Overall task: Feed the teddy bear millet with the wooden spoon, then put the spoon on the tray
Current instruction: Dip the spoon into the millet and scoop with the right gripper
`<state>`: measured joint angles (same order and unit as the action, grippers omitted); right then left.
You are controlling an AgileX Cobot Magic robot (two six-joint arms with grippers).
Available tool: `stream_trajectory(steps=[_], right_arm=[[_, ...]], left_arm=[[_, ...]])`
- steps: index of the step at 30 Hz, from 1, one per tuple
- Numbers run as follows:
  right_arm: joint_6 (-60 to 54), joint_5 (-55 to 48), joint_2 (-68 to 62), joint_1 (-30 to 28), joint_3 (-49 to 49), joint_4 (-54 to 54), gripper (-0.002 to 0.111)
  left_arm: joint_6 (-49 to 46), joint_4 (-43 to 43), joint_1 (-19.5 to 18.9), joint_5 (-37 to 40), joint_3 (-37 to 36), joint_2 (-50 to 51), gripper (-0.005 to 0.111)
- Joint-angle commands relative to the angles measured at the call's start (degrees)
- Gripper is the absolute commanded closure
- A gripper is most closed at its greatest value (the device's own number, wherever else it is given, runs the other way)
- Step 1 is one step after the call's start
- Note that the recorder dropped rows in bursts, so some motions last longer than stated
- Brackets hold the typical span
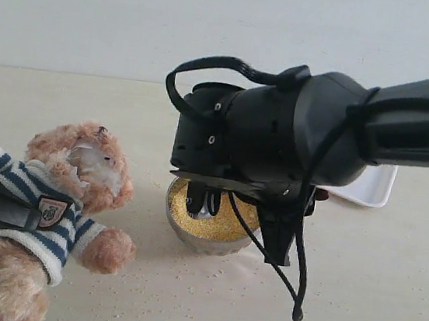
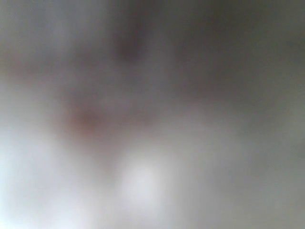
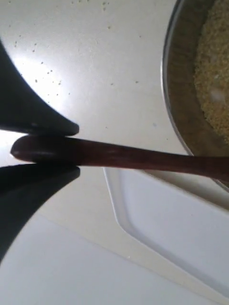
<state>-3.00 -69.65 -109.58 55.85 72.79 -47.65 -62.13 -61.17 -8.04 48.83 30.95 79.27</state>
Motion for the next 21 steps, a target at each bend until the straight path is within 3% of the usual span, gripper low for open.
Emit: stream_trajectory(steps=[1, 9, 21], right_arm=[[0.13, -0.31, -0.94, 0.13, -0.33, -7.56, 0.099], [-0.14, -0.31, -5.37, 0.13, -0.33, -9.76, 0.099], [-1.17, -0.31, -3.12, 0.13, -0.33, -1.19, 0.099]], left_arm=[[-0.49, -0.7, -0.07, 0.23, 0.01, 0.12, 0.1], [-0.49, -0.7, -0.07, 0.23, 0.01, 0.12, 0.1], [-0.49, -0.7, -0.07, 0.23, 0.01, 0.12, 0.1]])
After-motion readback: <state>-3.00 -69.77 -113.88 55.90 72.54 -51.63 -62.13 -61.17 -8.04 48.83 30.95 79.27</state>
